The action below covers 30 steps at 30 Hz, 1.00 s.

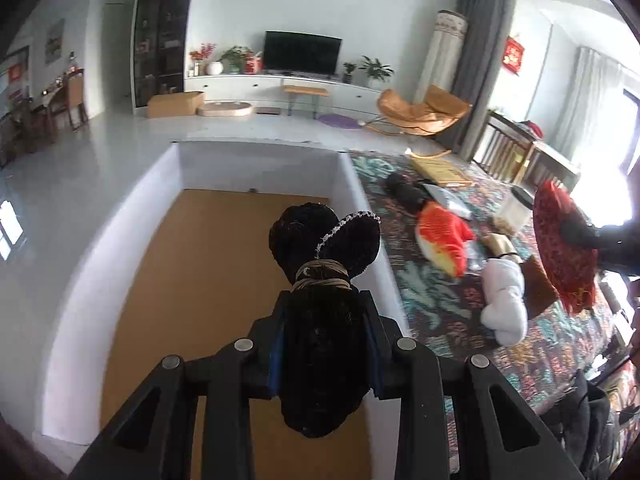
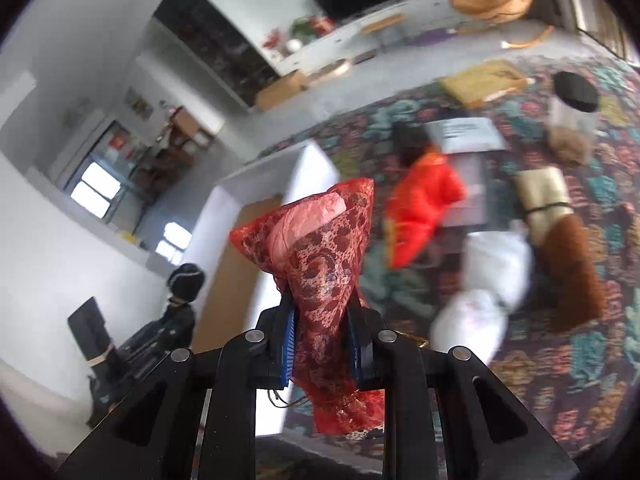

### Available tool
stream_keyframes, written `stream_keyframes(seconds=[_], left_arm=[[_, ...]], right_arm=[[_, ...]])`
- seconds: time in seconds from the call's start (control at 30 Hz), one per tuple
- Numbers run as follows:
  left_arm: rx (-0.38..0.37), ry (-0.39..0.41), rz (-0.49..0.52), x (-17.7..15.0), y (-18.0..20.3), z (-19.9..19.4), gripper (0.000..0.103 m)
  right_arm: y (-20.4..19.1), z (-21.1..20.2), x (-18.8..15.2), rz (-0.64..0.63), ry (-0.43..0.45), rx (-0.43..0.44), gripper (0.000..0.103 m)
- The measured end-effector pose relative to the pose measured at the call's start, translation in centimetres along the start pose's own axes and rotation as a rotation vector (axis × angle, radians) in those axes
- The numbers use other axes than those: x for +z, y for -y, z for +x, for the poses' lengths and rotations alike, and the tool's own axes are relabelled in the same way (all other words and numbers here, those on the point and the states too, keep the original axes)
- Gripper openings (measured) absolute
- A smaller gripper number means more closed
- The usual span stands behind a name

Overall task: Organize soft objects
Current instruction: 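Carry both held items into the white box and open both tools, then return left tool to fish plush while right tool reaches brown knitted roll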

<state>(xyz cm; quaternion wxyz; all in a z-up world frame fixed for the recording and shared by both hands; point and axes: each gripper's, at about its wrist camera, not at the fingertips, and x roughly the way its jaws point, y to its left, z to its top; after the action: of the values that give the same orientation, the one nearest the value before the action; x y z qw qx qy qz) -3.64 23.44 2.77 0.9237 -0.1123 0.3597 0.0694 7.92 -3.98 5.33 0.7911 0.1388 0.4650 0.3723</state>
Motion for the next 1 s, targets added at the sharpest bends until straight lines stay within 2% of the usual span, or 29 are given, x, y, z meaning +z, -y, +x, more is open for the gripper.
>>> stream_keyframes(seconds=[0.1, 0.17, 0.2, 0.23, 0.27, 0.3, 0.4, 0.47, 0.57, 0.63, 0.67, 0.7, 0.77, 0.87, 0.93, 1.0], left_arm=[[0.084, -0.003, -0.015, -1.0, -2.9, -0.8, 0.032], [0.16, -0.009, -0.012, -1.8, -3.9, -1.2, 0.037], [0.198, -0.012, -0.014, -2.1, -4.4, -1.1, 0.042], [0.219, -0.01, -0.022, -2.3, -4.9, -1.0, 0.064], [0.24, -0.006, -0.037, -2.5, -5.4, -1.0, 0.094], [0.266, 0.009, -0.055, -2.7, -5.8, -1.0, 0.103], [0.278, 0.044, -0.077, -3.0, -6.3, -1.3, 0.103], [0.26, 0.045, -0.09, -2.9, -6.0, -1.1, 0.103], [0.187, 0.048, -0.089, -2.8, -3.7, -0.3, 0.103], [0.123, 0.049, -0.059, -2.6, -0.8, -0.1, 0.103], [0.085, 0.047, -0.037, -2.5, 1.0, 0.1, 0.103], [0.043, 0.045, -0.014, -2.5, 2.8, 0.3, 0.103], [-0.051, 0.035, 0.041, -2.6, 7.0, 0.9, 0.103], [-0.188, -0.012, 0.121, -3.9, 13.2, 2.3, 0.103], [-0.25, -0.073, 0.16, -5.2, 16.8, 4.4, 0.103], [-0.27, -0.127, 0.197, -6.6, 19.5, 7.2, 0.103]], right_arm=[[-5.9, 4.6, -1.2, -0.056, -0.069, 0.106, 0.024], [-8.7, 7.6, -1.8, -0.078, -0.109, 0.172, 0.033], [-9.8, 9.0, -2.2, -0.079, -0.121, 0.206, 0.052], [-10.6, 10.4, -2.4, -0.077, -0.135, 0.238, 0.08], [-11.2, 11.5, -2.6, -0.074, -0.149, 0.258, 0.083], [-11.5, 12.2, -2.7, -0.073, -0.154, 0.253, 0.082], [-10.7, 11.7, -2.8, -0.098, -0.128, 0.216, 0.082], [-9.2, 10.3, -2.6, -0.132, -0.074, 0.131, 0.082], [-5.6, 8.2, -2.8, -0.184, 0.002, -0.038, 0.082], [-2.5, 7.0, -3.6, -0.221, 0.048, -0.192, 0.082], [1.1, 6.0, -4.8, -0.231, 0.064, -0.346, 0.082], [1.1, 6.0, -4.8, -0.231, 0.064, -0.346, 0.082], [5.5, 5.3, -6.4, -0.199, 0.059, -0.465, 0.082], [11.8, 2.9, -8.6, -0.079, 0.045, -0.593, 0.082], [15.9, 0.6, -10.1, 0.019, 0.037, -0.686, 0.082], [17.0, 0.3, -10.1, 0.048, 0.018, -0.705, 0.082]])
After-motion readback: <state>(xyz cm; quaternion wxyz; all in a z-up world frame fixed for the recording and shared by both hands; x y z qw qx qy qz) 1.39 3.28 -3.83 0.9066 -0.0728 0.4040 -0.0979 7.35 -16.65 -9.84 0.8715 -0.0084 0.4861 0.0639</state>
